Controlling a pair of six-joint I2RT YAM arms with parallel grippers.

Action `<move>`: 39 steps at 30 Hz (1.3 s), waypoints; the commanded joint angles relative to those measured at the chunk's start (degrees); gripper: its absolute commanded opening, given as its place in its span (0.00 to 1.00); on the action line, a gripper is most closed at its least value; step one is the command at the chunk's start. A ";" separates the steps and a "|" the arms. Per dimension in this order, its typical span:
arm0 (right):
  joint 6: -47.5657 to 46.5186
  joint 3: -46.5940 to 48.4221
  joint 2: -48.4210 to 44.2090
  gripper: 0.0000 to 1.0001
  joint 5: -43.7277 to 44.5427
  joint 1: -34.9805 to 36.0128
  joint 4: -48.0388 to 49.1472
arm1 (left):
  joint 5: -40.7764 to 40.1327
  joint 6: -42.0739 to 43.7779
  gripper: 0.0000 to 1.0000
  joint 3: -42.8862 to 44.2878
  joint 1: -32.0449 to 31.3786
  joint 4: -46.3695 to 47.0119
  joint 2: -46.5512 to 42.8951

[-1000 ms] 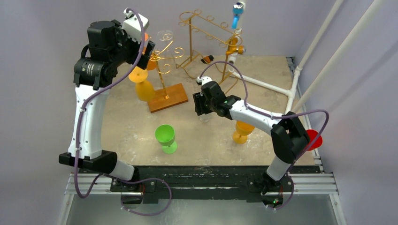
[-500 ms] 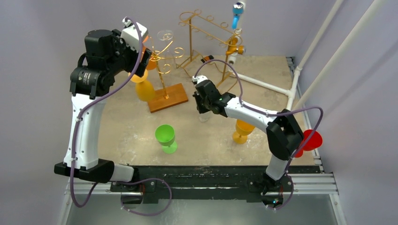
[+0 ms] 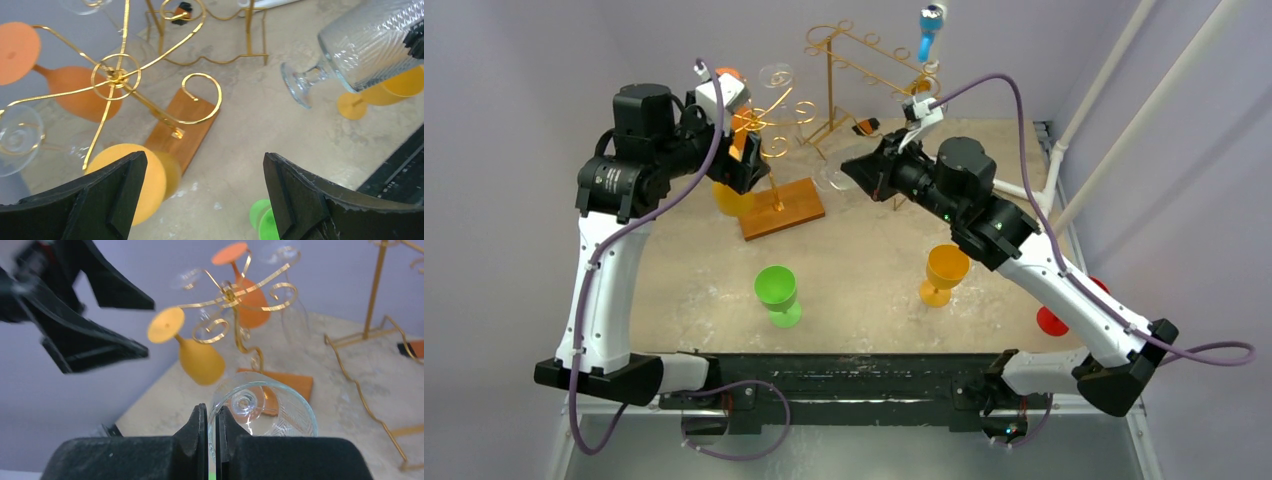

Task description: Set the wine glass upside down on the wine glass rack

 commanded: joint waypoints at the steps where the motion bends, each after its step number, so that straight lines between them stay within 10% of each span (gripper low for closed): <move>1: 2.54 3.55 0.82 0.00 -7.24 0.20 10.03 | 12.20 -5.14 0.94 -2.91 0.33 2.25 -2.24; 21: 10.90 6.39 3.99 0.00 -16.81 1.81 25.91 | 19.33 -11.44 0.79 -11.77 0.24 8.19 -2.50; 25: 11.08 5.52 3.81 0.00 -18.09 2.68 26.83 | 18.44 -12.04 0.62 -10.86 0.24 8.69 -2.39; 31: 12.04 3.18 3.81 0.00 -19.48 4.20 29.53 | 16.01 -9.55 0.08 -9.10 0.24 8.41 -1.53; 39: 14.69 -1.31 3.03 0.15 -20.35 4.53 29.56 | 9.64 1.39 0.00 -4.02 0.24 7.51 -1.33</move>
